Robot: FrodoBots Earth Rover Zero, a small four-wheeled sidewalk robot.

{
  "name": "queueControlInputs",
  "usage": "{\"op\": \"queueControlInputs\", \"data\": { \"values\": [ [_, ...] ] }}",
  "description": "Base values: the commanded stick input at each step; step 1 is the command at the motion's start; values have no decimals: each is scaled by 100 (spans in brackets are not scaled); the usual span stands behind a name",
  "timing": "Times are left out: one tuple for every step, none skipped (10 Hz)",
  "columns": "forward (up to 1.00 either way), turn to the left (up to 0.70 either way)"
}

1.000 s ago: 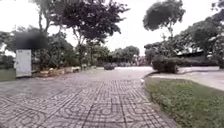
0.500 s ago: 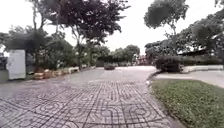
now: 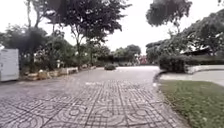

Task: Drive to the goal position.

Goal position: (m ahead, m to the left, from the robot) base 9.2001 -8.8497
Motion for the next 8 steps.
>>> {"op": "queueControlInputs", "data": {
  "values": [
    [100, -27],
    [100, -27],
    [100, -27],
    [100, -27],
    [100, -27],
    [100, -27],
    [100, -27],
    [100, -27]
  ]
}}
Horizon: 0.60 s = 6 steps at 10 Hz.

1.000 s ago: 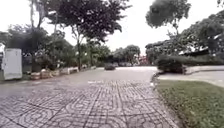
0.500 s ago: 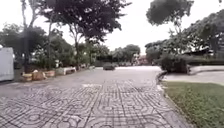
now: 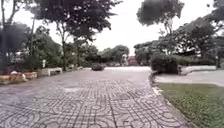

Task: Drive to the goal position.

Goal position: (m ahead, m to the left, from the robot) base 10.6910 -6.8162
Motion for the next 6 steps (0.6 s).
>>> {"op": "queueControlInputs", "data": {
  "values": [
    [100, -27],
    [100, -27],
    [100, -23],
    [100, 0],
    [100, 0],
    [100, 0]
  ]
}}
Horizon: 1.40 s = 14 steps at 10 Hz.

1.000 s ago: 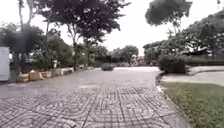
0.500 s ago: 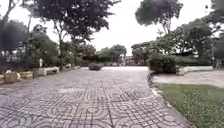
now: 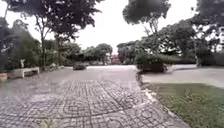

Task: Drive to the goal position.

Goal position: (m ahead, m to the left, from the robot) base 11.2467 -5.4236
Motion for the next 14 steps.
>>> {"op": "queueControlInputs", "data": {
  "values": [
    [100, 0],
    [100, 0],
    [100, 0],
    [100, 0],
    [100, 0],
    [100, 0],
    [100, 0],
    [100, 0],
    [100, 0],
    [100, 0],
    [100, 0],
    [100, 0],
    [100, 0],
    [100, 0]
  ]
}}
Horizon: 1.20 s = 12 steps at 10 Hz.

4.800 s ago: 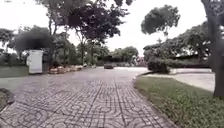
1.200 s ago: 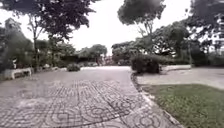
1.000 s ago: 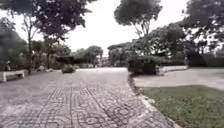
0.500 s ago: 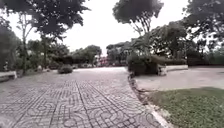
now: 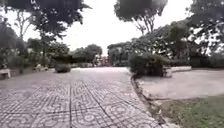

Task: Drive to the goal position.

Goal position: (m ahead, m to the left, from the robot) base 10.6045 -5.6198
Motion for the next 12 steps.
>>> {"op": "queueControlInputs", "data": {
  "values": [
    [100, 0],
    [100, 0],
    [100, 0],
    [100, 0],
    [100, 0],
    [100, 0],
    [100, 0],
    [100, 0],
    [100, 0],
    [100, 0],
    [100, 0],
    [100, 0]
  ]
}}
